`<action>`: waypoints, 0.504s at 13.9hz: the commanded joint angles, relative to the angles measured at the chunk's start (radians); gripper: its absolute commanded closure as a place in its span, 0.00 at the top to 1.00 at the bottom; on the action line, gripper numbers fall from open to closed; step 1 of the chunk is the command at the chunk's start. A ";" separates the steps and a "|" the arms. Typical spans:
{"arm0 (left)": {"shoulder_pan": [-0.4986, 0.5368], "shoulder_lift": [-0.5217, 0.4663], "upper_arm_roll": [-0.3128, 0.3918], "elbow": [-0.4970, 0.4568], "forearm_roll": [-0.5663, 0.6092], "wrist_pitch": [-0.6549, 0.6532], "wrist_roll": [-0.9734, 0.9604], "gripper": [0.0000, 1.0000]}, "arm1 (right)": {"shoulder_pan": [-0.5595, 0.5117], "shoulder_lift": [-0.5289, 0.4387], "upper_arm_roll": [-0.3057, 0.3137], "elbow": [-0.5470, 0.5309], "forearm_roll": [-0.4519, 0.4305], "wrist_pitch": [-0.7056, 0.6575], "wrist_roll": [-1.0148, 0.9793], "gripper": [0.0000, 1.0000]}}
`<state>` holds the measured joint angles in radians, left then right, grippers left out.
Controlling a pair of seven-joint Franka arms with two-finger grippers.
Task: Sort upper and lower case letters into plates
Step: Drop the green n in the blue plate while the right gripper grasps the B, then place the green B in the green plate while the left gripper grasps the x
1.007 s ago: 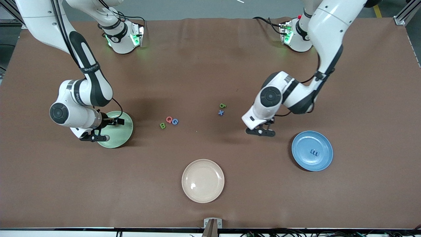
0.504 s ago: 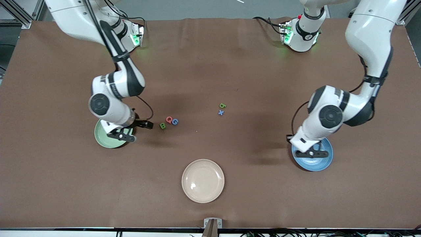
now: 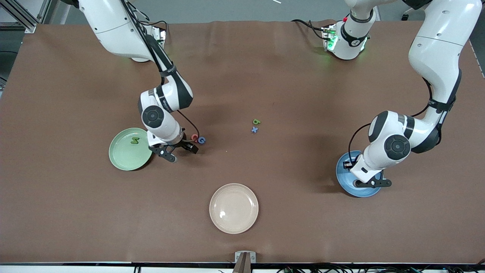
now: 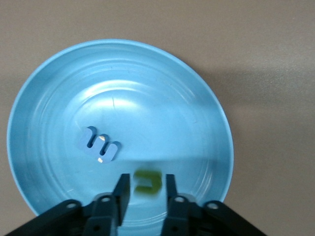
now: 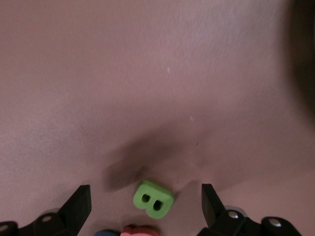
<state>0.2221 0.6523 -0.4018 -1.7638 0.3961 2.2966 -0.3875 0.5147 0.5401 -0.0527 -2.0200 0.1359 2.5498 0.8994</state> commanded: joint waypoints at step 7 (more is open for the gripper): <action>-0.044 -0.057 -0.119 0.000 0.004 -0.054 -0.175 1.00 | 0.021 -0.008 -0.012 -0.028 -0.008 0.009 0.065 0.74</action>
<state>0.2013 0.6287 -0.4690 -1.7497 0.3958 2.2848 -0.4571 0.5252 0.5436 -0.0567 -2.0263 0.1354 2.5511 0.9416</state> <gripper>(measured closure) 0.000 0.225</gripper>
